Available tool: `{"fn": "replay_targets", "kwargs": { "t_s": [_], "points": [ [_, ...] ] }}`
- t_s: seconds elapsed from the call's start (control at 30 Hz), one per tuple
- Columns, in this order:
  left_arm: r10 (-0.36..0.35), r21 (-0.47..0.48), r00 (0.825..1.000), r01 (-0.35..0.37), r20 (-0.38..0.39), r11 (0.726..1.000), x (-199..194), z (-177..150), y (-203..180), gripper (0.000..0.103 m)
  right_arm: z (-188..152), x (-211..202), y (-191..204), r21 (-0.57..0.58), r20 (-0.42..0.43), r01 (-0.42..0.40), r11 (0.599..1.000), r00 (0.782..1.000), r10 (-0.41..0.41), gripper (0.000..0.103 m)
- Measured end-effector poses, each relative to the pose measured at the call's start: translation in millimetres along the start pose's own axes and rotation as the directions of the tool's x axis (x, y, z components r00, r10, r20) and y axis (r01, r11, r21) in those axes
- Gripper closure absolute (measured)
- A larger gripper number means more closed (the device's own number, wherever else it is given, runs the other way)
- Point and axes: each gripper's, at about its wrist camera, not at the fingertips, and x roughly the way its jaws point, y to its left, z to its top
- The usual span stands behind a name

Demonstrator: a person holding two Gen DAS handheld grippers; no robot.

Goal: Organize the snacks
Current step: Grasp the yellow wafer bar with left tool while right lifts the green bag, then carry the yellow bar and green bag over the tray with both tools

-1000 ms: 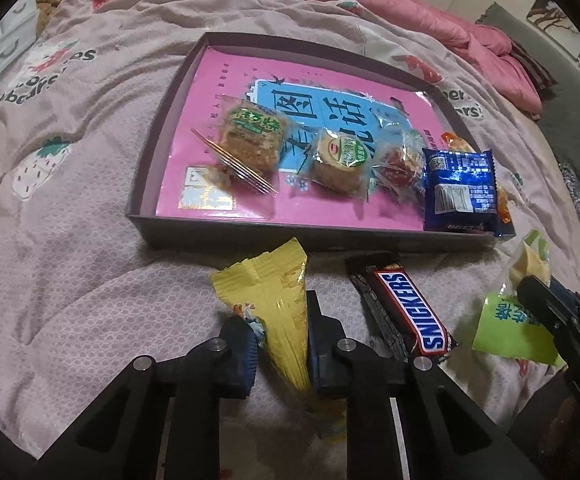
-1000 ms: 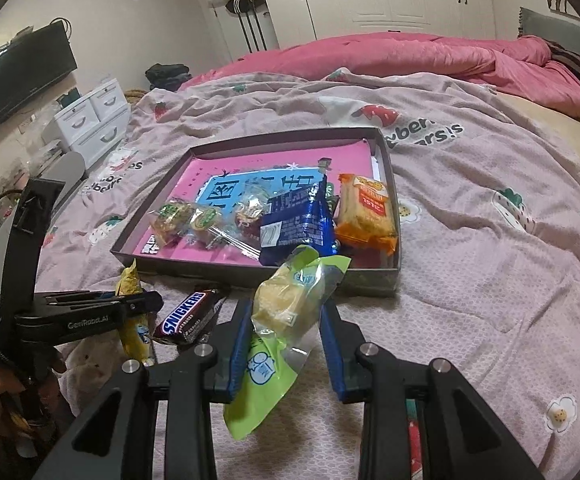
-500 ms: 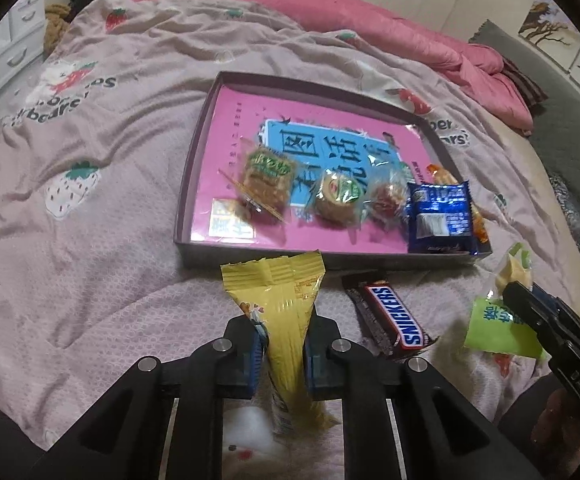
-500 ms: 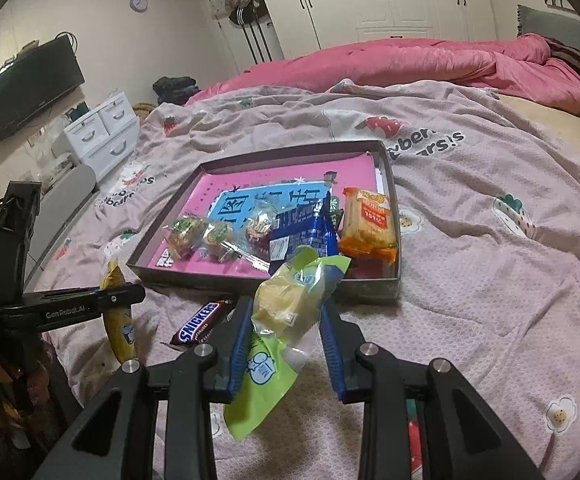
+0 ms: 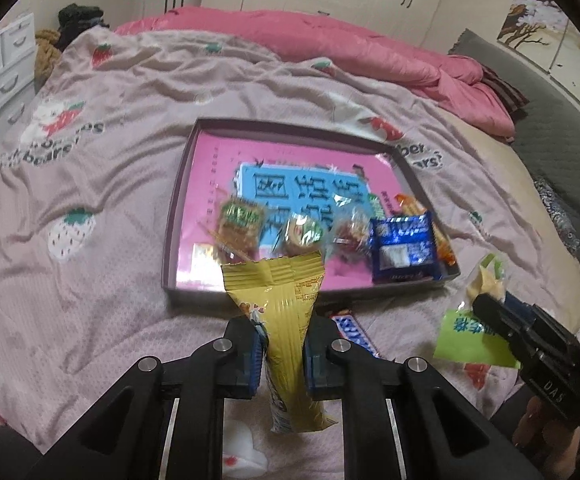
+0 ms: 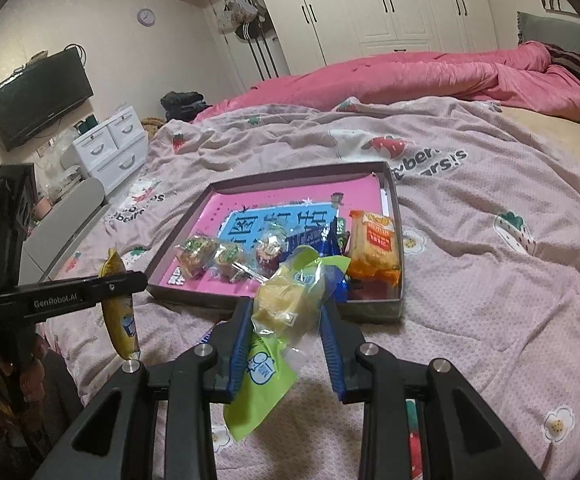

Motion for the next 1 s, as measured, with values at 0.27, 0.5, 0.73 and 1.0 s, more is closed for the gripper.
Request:
{"fn": "replay_targets", "kwargs": {
  "t_s": [0.27, 0.5, 0.73, 1.0],
  "points": [
    [0.003, 0.047, 0.998, -0.006, 0.062, 0.999, -9, 17, -16, 0.087, 9, -5, 2, -0.005, 0.053, -0.036, 0.999, 0.998, 0.037, 0.07],
    [0.013, 0.066, 0.996, -0.019, 0.087, 0.998, -5, 31, -26, 0.087, 16, -4, 4, -0.021, 0.086, -0.031, 0.999, 0.996, 0.033, 0.07],
    [0.021, 0.082, 0.994, -0.03, 0.104, 0.996, -2, 42, -33, 0.087, 23, -7, -3, -0.001, 0.115, -0.036, 0.999, 0.993, 0.036, 0.07],
    [0.028, 0.092, 0.992, -0.04, 0.12, 0.995, 3, 55, -36, 0.087, 33, -1, -3, -0.01, 0.129, -0.039, 0.999, 0.991, 0.04, 0.07]
  ]
}}
